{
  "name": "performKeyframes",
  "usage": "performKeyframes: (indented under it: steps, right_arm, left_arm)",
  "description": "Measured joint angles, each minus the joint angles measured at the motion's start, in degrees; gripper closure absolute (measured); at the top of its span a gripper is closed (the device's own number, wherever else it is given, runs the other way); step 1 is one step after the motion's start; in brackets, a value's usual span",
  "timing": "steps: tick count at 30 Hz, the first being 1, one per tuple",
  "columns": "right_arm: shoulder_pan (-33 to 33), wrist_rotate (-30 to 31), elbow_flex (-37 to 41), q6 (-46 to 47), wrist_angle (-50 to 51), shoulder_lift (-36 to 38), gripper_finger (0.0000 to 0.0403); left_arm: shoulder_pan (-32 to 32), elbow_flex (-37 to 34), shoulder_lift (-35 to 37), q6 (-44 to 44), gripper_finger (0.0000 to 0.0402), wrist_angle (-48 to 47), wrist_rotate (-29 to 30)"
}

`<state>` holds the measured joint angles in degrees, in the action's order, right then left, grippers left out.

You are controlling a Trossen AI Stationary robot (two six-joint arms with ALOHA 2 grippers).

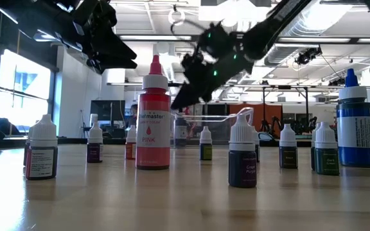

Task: Pick & Place food coloring
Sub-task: Put the pink food coloring into the transparent bin

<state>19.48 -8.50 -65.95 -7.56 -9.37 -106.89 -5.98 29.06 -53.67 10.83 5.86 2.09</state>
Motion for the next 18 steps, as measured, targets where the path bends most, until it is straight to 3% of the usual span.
performKeyframes:
  steps: [9,18]
  right_arm:
    - [-8.78,-5.58,0.00,-5.44,10.72,11.66,0.0393]
    - [-19.45,-4.92,0.00,-4.87,12.46,9.22,0.0310]
  left_arm:
    - [0.02,0.00,0.02,-0.50,0.0222,-2.05,-1.94]
    - [0.02,0.00,0.00,-0.26,0.0222,-2.60,-1.95]
